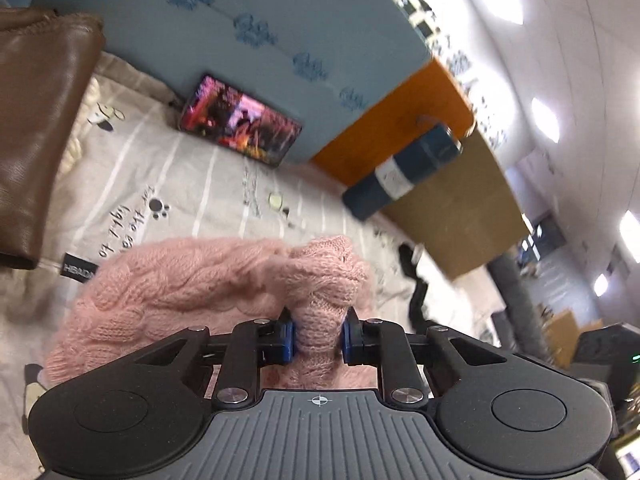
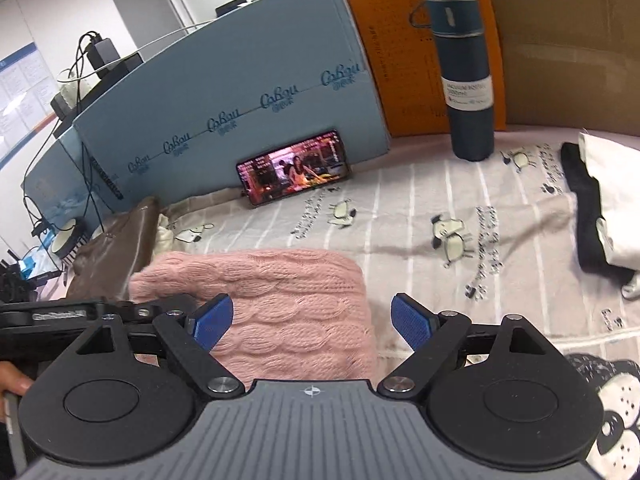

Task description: Fold clothes

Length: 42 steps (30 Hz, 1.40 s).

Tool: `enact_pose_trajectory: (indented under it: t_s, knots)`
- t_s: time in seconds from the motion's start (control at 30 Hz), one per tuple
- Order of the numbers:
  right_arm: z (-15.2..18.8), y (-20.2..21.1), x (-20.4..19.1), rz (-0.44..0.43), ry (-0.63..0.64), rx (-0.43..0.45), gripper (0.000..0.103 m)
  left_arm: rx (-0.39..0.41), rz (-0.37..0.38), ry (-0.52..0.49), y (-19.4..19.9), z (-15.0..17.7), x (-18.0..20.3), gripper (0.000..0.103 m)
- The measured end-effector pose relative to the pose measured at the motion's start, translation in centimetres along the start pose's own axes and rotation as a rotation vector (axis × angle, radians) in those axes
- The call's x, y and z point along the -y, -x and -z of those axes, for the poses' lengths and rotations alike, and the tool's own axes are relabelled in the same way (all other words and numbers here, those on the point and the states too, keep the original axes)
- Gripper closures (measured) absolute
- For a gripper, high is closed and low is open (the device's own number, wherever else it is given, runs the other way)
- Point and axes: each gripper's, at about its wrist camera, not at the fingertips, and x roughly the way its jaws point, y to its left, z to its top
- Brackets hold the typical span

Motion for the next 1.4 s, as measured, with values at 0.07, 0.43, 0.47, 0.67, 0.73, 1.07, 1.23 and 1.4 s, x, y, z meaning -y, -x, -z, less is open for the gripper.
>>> enact_pose_trajectory:
  t_s: [0.07, 0.43, 0.47, 0.67, 0.73, 1.07, 1.23, 1.4]
  knots:
    - [-0.3, -0.1, -0.2, -0.021, 0.006, 0.004, 0.017, 0.033, -0.029, -0.012, 1.3, -0.1, -0.1, 0.084]
    - [-0.7, -1.8, -2.9, -0.250, 0.046, -0.078, 0.020, 0.061, -0.370, -0.036, 4.0, 0.5, -4.0, 0.083]
    - [-0.6, -1.9, -3.2, -0.280, 0.048, -0.093, 0.020, 0.058, -0.371, -0.036, 3.7, 0.6, -4.1, 0.083]
    - [-0.5, -3.5, -4.2, -0.380, 0.052, -0.188, 0.020, 0.063, -0.345, -0.016, 2.6, 0.7, -4.2, 0.083]
    - [-0.7, -4.5, -4.2, -0.363, 0.046, -0.197, 0.020, 0.086, -0.332, -0.015, 2.4, 0.6, -3.9, 0.083]
    - [-0.7, -9.3, -2.7, -0.258, 0.009, -0.218, 0.021, 0.058, -0.390, -0.061, -0.4, 0.3, -4.0, 0.074]
    - [-0.6, -11.0, -2.5, -0.211, 0.025, -0.227, 0.021, 0.038, -0.409, -0.053, -1.9, 0.0, -4.7, 0.069]
    - [-0.5, -12.2, -2.0, -0.214, 0.028, -0.237, 0.021, 0.040, -0.426, -0.063, -2.1, 0.0, -4.7, 0.066]
